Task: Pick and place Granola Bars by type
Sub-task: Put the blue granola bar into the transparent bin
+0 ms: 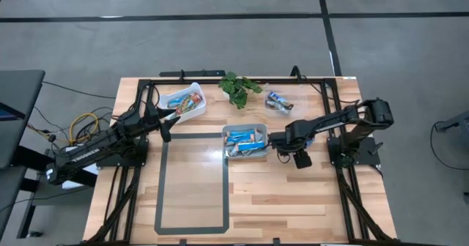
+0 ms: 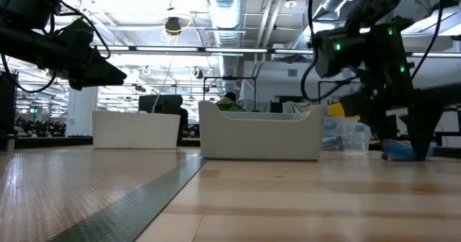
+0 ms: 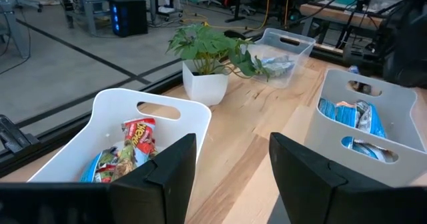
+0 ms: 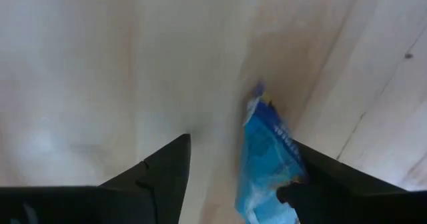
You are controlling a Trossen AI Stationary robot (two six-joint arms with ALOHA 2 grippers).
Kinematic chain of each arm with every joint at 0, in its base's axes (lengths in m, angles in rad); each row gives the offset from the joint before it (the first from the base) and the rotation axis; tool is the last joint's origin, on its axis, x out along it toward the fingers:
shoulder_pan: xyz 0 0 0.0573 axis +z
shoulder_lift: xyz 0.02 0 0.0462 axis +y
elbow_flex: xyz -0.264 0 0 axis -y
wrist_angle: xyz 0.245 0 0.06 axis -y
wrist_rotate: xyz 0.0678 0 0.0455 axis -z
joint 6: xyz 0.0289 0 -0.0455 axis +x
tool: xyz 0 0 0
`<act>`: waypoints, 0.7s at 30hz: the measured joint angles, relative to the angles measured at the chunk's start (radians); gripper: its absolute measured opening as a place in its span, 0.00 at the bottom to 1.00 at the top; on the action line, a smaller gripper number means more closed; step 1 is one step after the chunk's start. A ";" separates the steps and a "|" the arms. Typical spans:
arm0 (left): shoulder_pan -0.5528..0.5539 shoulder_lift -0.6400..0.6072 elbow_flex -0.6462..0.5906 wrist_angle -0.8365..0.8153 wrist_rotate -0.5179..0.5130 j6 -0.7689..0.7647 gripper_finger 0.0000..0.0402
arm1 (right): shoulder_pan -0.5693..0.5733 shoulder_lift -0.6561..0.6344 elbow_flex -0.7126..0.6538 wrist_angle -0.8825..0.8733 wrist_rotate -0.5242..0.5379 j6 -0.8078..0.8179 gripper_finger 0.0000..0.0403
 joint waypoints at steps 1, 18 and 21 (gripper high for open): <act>0.000 0.000 0.000 0.000 0.000 0.000 0.46 | 0.000 0.010 -0.005 0.006 0.016 0.000 0.53; 0.000 0.000 0.000 -0.001 0.000 0.000 0.46 | 0.006 -0.064 -0.012 0.046 0.035 0.088 0.16; 0.000 0.000 0.000 -0.001 0.000 0.000 0.46 | 0.010 -0.126 -0.012 0.042 0.024 0.125 0.14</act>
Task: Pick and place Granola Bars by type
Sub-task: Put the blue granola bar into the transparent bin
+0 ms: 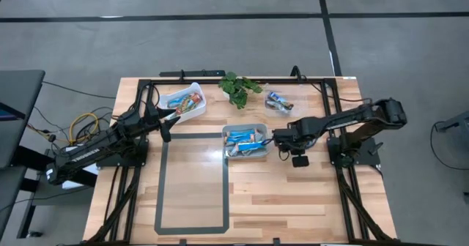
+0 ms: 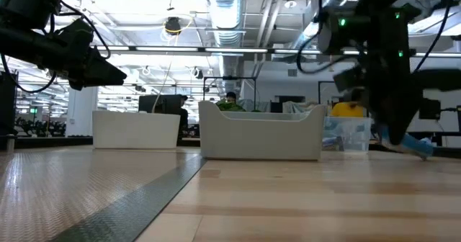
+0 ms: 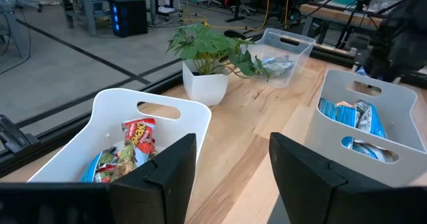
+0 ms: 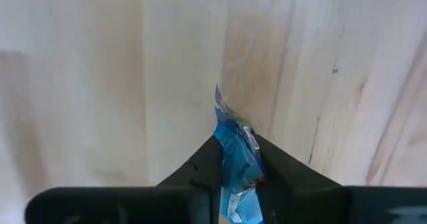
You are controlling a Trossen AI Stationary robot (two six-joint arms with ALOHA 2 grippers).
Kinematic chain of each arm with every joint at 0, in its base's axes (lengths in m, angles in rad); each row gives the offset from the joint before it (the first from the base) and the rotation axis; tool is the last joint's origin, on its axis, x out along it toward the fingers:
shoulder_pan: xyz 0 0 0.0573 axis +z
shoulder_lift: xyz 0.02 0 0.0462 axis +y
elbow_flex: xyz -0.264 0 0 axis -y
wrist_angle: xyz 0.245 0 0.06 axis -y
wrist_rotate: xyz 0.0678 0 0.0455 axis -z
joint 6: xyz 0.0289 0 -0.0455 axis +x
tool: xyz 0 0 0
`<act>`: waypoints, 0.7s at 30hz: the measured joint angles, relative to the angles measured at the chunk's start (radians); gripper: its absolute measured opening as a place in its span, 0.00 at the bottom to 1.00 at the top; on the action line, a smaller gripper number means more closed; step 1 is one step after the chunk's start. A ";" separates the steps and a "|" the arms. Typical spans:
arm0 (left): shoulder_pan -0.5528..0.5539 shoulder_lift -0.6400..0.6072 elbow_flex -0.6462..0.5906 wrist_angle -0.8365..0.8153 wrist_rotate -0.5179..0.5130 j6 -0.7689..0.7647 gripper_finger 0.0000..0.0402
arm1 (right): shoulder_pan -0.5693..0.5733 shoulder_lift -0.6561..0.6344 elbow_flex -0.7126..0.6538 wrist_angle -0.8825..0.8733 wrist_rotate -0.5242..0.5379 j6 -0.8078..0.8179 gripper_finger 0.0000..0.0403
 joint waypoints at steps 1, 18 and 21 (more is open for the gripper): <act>0.000 0.000 0.000 0.000 0.000 0.000 0.46 | 0.000 -0.023 0.000 0.001 -0.009 0.011 0.14; 0.000 0.000 0.000 0.000 0.000 0.000 0.46 | -0.135 -0.309 0.148 0.235 -0.073 0.113 0.14; 0.000 0.000 0.000 0.000 0.000 0.000 0.46 | -0.197 -0.298 0.168 0.285 -0.073 0.113 0.14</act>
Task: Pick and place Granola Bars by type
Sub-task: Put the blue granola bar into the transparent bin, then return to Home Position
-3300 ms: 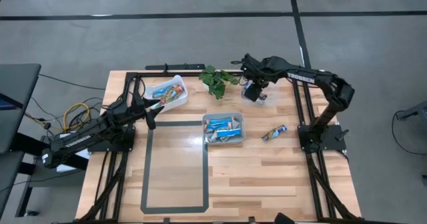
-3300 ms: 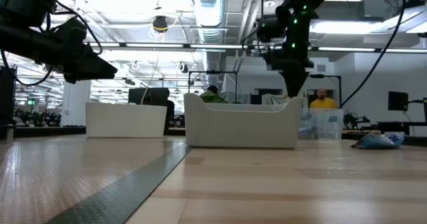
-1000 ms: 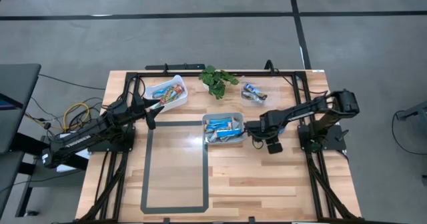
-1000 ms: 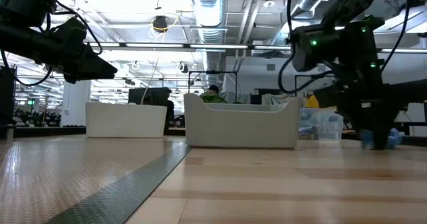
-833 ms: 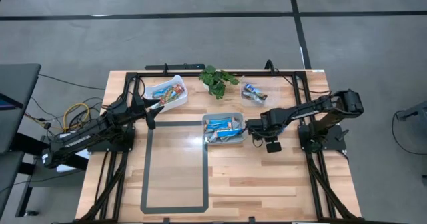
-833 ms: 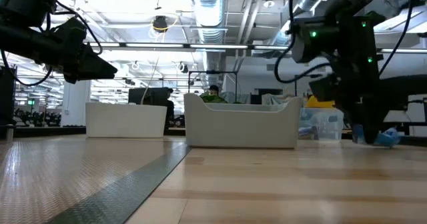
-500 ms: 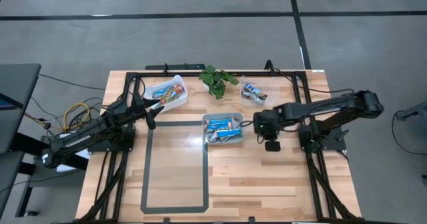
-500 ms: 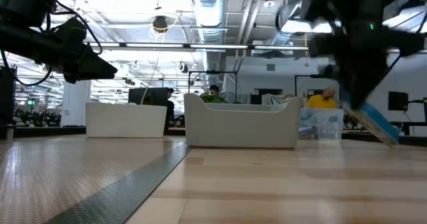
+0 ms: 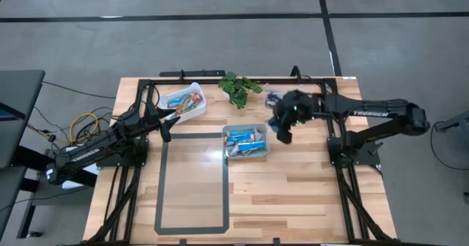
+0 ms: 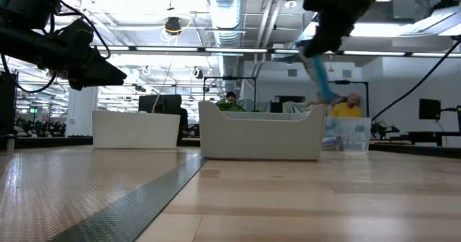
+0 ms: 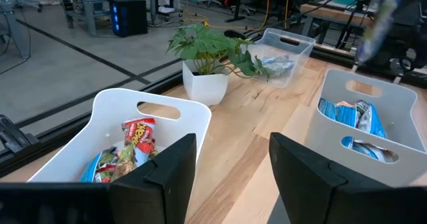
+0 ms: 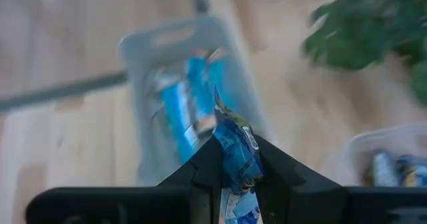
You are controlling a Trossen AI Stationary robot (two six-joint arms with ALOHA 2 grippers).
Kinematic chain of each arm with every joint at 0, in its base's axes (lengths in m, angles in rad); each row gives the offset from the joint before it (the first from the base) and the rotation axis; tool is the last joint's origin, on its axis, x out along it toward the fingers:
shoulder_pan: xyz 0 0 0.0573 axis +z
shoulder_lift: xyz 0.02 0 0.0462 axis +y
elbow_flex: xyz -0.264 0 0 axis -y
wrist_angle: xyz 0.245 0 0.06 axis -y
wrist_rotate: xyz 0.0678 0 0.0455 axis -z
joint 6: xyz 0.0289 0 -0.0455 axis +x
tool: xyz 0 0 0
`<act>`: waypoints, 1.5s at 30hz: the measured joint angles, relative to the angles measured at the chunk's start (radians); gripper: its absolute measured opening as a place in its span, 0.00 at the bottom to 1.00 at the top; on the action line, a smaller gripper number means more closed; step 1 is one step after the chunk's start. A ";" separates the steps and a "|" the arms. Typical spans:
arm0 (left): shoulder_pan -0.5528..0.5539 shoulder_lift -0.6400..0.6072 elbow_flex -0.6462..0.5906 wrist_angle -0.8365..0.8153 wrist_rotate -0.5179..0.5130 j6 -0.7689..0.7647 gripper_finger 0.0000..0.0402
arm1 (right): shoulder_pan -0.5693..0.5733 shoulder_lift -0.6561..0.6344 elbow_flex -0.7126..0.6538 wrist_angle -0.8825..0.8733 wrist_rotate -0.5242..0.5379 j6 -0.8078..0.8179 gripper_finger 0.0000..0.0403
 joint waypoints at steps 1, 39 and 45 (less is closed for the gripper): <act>0.000 0.000 0.000 0.000 0.000 0.000 0.46 | -0.021 0.006 0.005 0.021 0.001 0.000 0.14; 0.000 0.000 0.000 0.000 0.000 0.000 0.46 | -0.382 0.170 0.011 -0.023 0.264 -0.141 0.36; 0.000 0.000 0.000 0.000 0.000 0.000 0.46 | -0.379 0.170 0.011 -0.039 0.242 -0.091 0.53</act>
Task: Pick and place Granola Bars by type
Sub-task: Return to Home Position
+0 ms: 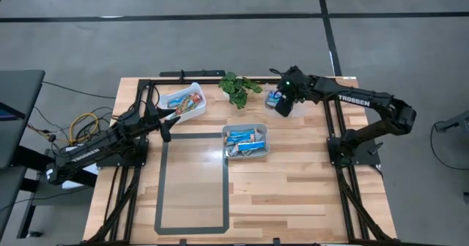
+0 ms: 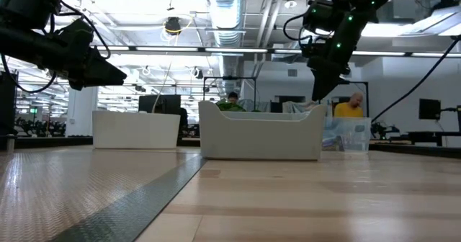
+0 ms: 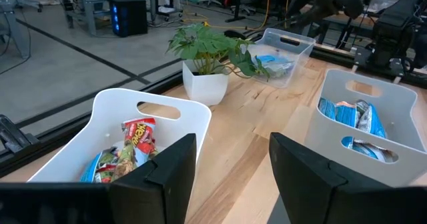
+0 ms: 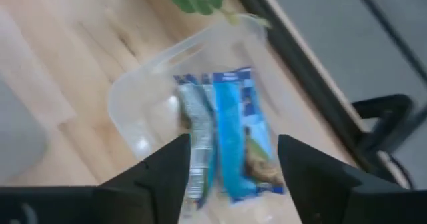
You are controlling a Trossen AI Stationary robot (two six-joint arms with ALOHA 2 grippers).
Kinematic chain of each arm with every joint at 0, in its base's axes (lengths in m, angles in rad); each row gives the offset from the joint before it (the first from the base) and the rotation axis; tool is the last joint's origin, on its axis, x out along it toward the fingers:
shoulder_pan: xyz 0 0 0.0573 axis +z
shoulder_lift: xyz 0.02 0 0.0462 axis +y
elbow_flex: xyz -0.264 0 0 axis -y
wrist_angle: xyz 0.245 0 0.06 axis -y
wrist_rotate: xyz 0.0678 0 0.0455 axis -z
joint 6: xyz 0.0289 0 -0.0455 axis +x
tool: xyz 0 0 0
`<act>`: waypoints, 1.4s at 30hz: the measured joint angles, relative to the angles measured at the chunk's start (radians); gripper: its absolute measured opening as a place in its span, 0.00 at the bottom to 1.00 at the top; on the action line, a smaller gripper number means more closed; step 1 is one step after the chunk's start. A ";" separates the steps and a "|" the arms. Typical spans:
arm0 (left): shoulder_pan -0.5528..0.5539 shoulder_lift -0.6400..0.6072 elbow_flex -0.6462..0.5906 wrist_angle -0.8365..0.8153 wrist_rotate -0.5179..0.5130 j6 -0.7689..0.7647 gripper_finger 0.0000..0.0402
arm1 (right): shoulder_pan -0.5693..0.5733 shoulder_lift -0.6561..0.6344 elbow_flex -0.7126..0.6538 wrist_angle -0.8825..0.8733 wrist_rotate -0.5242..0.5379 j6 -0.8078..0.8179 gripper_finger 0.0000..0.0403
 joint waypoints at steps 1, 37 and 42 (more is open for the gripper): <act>0.000 0.000 0.000 0.000 0.000 0.000 0.46 | 0.003 -0.001 0.000 0.000 -0.023 0.002 0.55; 0.000 0.000 0.000 0.000 0.000 0.000 0.46 | 0.443 -1.166 -0.909 0.740 -0.264 0.216 0.60; 0.000 0.000 0.000 0.000 0.000 0.000 0.46 | 0.443 -1.249 -0.960 0.780 -0.270 0.213 0.60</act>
